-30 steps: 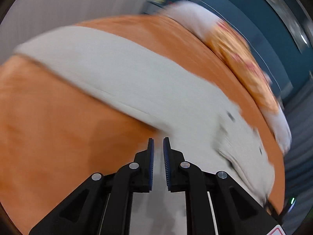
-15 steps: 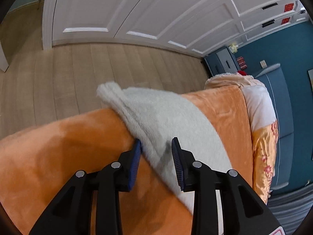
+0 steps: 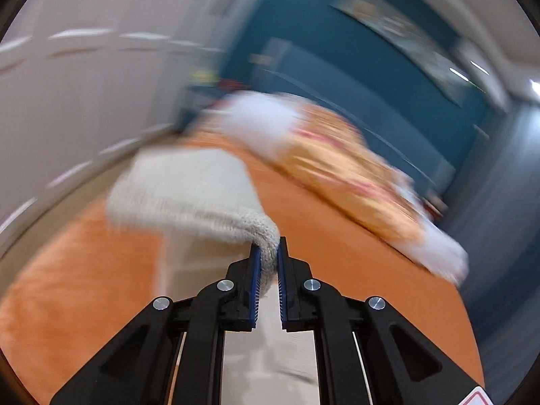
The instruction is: Fold small clothes
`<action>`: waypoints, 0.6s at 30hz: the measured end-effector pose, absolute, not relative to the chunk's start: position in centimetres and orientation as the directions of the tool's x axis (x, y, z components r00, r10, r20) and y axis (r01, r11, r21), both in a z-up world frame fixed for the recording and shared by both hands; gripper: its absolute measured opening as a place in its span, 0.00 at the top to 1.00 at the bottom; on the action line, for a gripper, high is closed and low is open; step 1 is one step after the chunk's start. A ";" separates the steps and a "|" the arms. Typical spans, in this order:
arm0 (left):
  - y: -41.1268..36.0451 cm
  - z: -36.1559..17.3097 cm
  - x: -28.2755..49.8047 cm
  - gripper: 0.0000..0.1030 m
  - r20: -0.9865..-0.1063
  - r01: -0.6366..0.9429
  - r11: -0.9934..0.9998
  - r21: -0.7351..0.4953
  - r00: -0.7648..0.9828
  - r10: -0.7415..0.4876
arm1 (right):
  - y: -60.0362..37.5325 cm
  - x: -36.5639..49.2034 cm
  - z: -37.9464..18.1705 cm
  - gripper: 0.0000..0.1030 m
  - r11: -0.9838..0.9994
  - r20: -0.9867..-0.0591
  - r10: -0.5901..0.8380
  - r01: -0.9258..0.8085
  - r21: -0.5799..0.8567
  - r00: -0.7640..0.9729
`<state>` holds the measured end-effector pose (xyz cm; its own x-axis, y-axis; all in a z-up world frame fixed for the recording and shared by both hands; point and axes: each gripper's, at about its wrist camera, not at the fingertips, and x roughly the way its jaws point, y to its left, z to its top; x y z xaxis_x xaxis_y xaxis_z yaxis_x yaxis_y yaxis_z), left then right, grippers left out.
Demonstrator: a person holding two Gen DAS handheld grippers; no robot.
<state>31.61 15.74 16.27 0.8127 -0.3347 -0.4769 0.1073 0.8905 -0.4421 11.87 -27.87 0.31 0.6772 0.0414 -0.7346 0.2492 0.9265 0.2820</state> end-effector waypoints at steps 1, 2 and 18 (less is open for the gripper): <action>12.7 16.2 31.3 0.94 -0.478 0.161 0.883 -0.442 0.790 -0.383 | -28.1 11.6 0.2 0.55 0.922 -0.734 0.049 0.251 0.293 0.677; 8.3 15.7 30.7 0.94 -0.489 0.226 0.870 -0.438 0.753 -0.441 | -28.4 11.3 0.0 0.55 0.920 -0.735 0.051 0.256 0.298 0.676; 7.2 -1.7 26.7 0.68 -0.762 -0.154 0.839 -0.521 0.527 -0.376 | -33.9 13.8 -0.5 0.42 0.902 -0.734 0.131 0.227 0.368 0.667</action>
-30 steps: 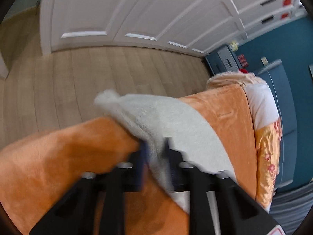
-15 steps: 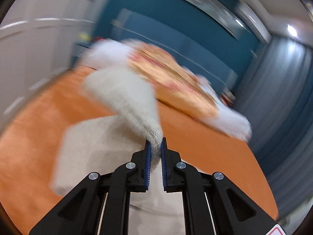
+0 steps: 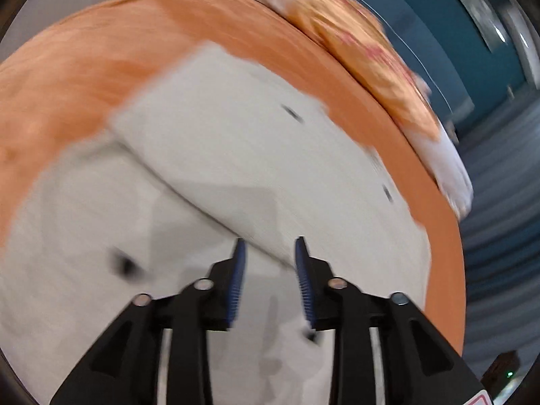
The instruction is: Fold small clothes
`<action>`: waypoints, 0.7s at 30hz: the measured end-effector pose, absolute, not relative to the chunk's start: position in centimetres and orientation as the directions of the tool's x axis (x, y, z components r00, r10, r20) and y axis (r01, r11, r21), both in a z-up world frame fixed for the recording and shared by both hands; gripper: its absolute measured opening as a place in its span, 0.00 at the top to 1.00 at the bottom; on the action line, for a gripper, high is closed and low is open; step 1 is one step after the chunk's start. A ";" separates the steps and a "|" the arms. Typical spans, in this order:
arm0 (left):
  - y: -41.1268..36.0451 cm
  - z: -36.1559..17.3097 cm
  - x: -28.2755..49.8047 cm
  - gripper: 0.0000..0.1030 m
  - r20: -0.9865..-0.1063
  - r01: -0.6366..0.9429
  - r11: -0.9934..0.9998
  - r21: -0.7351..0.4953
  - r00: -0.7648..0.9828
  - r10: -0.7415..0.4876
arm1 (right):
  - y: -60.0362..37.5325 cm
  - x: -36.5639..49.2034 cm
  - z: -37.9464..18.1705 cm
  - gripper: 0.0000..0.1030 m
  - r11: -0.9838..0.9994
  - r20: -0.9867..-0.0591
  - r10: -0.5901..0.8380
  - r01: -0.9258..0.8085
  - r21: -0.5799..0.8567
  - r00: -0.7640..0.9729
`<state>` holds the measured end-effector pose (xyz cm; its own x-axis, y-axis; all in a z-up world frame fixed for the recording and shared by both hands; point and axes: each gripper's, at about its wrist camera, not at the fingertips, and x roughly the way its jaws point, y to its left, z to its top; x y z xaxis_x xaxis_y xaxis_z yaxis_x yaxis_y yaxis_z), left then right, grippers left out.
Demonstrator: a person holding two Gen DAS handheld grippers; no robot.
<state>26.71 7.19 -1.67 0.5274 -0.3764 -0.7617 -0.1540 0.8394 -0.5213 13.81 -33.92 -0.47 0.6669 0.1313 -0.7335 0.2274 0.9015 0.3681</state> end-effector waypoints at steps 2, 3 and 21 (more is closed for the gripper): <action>10.1 -1.8 28.0 0.68 -0.772 -0.222 0.822 -0.525 0.531 -0.349 | -34.3 15.9 -0.9 0.39 0.882 -0.730 0.156 0.240 0.407 0.665; 11.4 -2.0 28.3 0.66 -0.770 -0.251 0.805 -0.538 0.535 -0.348 | -34.4 17.3 -1.4 0.39 0.874 -0.740 0.157 0.257 0.413 0.654; 16.9 1.1 32.6 0.96 -0.689 -0.276 0.761 -0.588 0.664 -0.291 | -30.6 24.7 13.8 0.91 0.880 -0.363 0.328 -0.142 0.454 0.872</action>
<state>32.65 16.90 1.06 0.6640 -0.2913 -0.6887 -0.2756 0.7608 -0.5875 24.69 -30.58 13.80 0.8720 0.3281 -0.3632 -0.1421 0.8798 0.4536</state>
